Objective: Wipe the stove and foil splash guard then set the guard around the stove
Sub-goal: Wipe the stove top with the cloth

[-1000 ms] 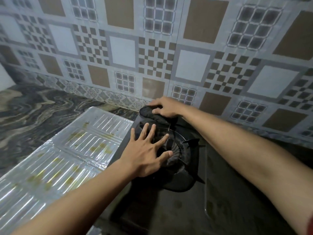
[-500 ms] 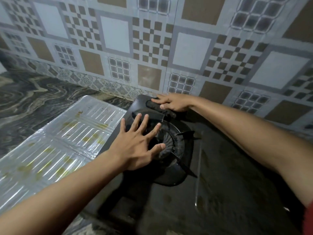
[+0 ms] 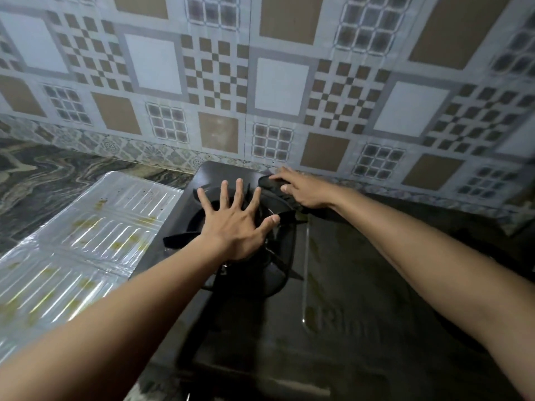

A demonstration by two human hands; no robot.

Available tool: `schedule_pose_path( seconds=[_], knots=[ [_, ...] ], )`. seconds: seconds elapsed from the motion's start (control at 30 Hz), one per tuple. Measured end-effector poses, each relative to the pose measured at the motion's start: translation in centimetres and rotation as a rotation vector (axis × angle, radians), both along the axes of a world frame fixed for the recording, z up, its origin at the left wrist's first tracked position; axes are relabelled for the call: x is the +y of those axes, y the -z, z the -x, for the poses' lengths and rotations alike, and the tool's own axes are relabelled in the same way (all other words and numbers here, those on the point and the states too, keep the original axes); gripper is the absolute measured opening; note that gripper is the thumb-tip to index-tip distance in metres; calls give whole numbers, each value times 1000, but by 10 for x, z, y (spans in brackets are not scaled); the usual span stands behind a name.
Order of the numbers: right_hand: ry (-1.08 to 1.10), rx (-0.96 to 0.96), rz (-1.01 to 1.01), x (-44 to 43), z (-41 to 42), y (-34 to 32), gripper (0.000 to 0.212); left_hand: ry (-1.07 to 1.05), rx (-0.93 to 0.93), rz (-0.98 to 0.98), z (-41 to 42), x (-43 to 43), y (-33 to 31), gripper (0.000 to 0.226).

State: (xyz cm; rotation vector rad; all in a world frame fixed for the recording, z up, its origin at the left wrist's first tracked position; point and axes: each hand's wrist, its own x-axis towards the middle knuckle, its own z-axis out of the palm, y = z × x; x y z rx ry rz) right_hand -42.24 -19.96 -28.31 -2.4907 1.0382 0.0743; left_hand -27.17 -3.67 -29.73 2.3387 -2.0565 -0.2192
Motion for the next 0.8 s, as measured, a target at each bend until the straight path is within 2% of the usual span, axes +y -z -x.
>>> schedule_pose_path(
  seconds=[0.13, 0.5, 0.8],
  knots=[
    [20, -7, 70, 6, -1, 8, 48, -25, 44, 41, -1, -2, 3, 93],
    [87, -2, 46, 24, 26, 4, 49, -66, 62, 59, 7, -8, 3, 101],
    [220, 35, 82, 34, 25, 9, 50, -78, 19, -25, 9, -11, -4, 110]
  ],
)
